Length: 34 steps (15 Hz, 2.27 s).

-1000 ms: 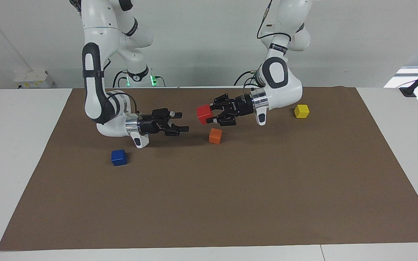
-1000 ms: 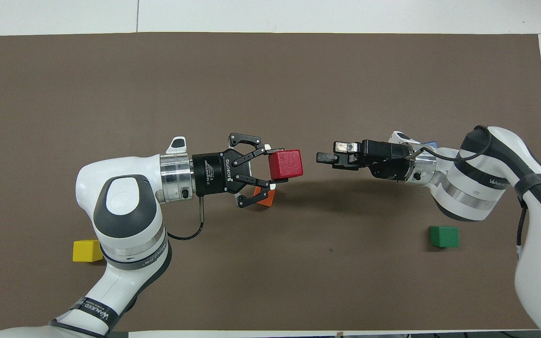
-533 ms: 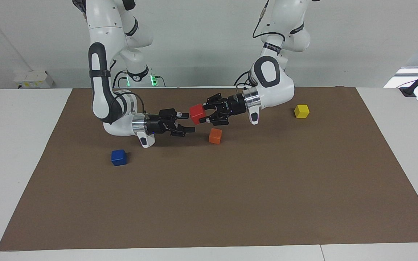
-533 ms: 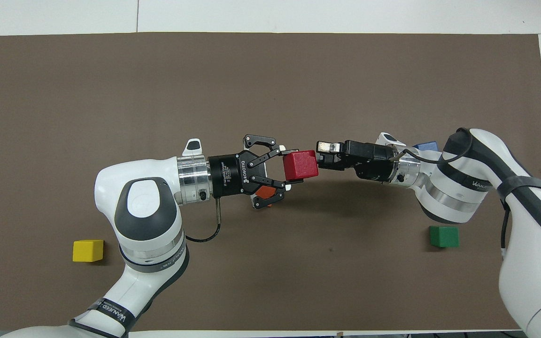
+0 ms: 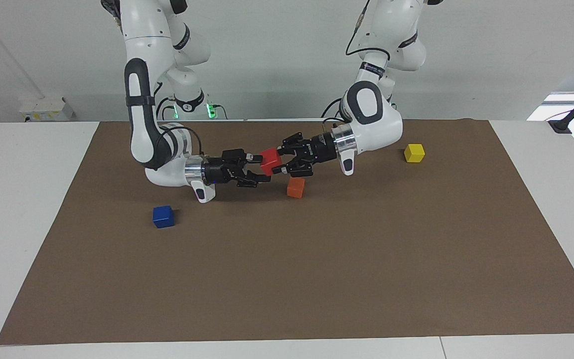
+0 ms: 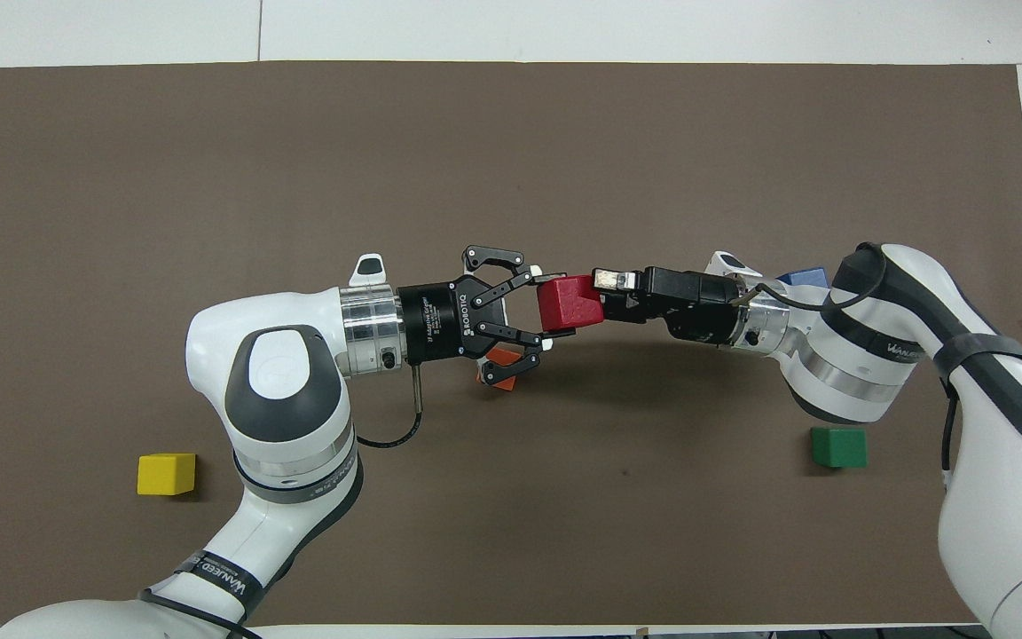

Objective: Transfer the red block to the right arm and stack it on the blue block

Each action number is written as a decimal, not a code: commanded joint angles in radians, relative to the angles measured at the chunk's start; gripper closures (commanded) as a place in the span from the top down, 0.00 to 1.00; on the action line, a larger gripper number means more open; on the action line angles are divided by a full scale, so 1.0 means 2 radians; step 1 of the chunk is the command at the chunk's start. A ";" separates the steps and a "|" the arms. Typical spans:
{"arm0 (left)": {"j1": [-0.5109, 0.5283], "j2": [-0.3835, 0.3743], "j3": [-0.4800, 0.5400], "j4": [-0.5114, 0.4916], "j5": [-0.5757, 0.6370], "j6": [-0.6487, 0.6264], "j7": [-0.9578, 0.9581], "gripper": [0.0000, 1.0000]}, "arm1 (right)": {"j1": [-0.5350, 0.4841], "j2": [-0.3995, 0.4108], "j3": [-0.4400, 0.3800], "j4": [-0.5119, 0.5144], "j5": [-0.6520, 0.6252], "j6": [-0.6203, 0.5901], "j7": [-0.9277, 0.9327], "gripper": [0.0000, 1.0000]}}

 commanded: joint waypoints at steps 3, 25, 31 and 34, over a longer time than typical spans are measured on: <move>-0.008 0.022 0.000 0.025 -0.016 0.013 0.011 0.00 | 0.000 0.002 0.002 -0.001 0.013 0.006 -0.016 0.47; 0.003 0.020 -0.002 0.020 -0.013 0.026 0.071 1.00 | 0.011 0.002 0.002 -0.003 0.032 0.024 -0.019 0.00; 0.116 0.018 0.000 0.015 0.110 -0.086 0.086 1.00 | 0.010 0.002 0.002 -0.002 0.033 0.025 -0.018 0.00; 0.182 0.020 0.000 0.020 0.210 -0.150 0.099 1.00 | 0.000 0.001 0.000 -0.001 0.030 0.027 -0.010 0.00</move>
